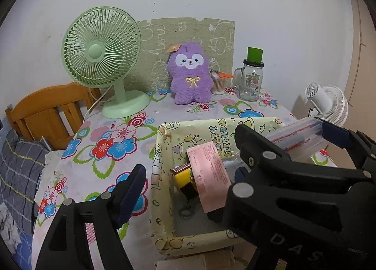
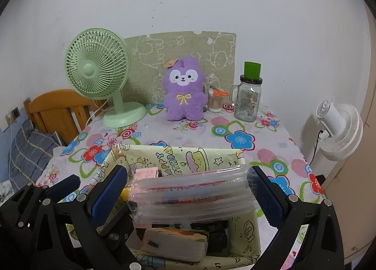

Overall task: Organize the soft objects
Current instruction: 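Open the right tool on the clear pack while the left tool releases the pink packet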

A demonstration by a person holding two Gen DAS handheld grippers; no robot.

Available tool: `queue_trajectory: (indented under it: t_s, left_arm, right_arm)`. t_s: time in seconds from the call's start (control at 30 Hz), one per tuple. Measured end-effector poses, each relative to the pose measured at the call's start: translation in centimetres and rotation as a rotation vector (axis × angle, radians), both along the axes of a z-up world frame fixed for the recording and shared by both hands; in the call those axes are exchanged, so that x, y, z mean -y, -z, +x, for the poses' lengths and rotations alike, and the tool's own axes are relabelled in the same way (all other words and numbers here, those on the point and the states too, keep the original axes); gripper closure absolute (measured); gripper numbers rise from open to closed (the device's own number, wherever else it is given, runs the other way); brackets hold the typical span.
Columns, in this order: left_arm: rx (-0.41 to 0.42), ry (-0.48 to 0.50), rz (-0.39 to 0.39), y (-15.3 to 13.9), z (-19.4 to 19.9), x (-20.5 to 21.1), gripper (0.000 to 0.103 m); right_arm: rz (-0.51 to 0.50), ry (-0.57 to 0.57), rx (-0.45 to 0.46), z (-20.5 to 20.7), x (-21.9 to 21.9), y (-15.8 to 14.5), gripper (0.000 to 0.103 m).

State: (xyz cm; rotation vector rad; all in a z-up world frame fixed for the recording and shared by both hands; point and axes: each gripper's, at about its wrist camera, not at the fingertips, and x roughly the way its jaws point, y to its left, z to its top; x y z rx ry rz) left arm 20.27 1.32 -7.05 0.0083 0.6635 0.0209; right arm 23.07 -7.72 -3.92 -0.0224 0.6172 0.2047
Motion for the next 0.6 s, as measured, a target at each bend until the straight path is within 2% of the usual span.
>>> queue_trajectory:
  t_s: [0.07, 0.3, 0.6]
  left_arm:
    - [0.007, -0.009, 0.009, -0.1, -0.2, -0.1, 0.016]
    - [0.034, -0.055, 0.034, -1.1, -0.6, -1.0, 0.013]
    - [0.049, -0.048, 0.028, -1.8, -2.2, -0.8, 0.011]
  right_arm:
    - [0.0, 0.001, 0.006, -0.2, -0.1, -0.2, 0.0]
    - [0.008, -0.019, 0.003, -1.1, -0.4, -0.5, 0.0]
    - [-0.018, -0.022, 0.035, -2.7, -0.4, -1.5, 0.0]
